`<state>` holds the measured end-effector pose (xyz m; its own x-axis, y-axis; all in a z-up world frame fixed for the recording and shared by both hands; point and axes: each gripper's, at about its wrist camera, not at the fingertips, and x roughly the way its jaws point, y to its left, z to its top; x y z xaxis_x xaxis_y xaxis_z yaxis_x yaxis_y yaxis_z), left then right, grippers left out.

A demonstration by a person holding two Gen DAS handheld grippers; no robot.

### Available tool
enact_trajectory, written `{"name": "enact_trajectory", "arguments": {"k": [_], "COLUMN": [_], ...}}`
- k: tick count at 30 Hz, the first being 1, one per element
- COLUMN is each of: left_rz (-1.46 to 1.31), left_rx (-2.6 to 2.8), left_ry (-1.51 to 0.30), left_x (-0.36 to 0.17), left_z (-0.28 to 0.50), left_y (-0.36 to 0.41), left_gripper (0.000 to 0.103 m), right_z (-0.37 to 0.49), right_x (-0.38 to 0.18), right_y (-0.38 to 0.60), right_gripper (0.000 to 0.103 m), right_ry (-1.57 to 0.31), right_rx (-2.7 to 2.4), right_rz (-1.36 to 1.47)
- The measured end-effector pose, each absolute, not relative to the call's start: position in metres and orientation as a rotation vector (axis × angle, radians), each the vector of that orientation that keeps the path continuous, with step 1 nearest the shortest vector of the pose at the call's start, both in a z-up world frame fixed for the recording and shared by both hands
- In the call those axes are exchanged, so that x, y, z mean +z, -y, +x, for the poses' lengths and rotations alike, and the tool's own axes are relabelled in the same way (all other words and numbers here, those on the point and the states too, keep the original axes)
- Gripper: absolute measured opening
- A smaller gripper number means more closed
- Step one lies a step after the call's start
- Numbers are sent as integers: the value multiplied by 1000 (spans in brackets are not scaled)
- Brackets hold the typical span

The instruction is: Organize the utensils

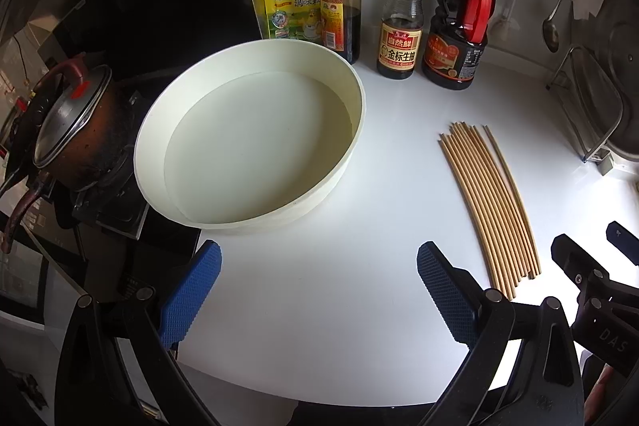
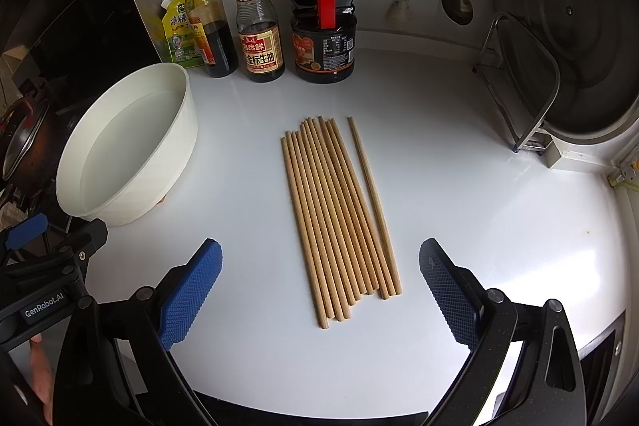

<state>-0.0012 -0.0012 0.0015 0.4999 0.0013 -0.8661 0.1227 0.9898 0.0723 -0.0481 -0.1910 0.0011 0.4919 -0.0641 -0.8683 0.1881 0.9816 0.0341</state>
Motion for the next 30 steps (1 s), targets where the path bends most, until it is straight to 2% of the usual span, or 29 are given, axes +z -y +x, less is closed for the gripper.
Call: {"name": "enact_trajectory", "arguments": {"k": [30], "left_rz": [129], "left_rx": [-74], "left_ry": [-1052], "left_x": [1], "left_z": [-1], "left_y": [-2], "left_gripper": [97], "right_z": [-47], "right_x": [2], "right_y": [190], "right_gripper": [95], "right_ry": [-1042], "right_rx": [-151], "right_rz": [130]}}
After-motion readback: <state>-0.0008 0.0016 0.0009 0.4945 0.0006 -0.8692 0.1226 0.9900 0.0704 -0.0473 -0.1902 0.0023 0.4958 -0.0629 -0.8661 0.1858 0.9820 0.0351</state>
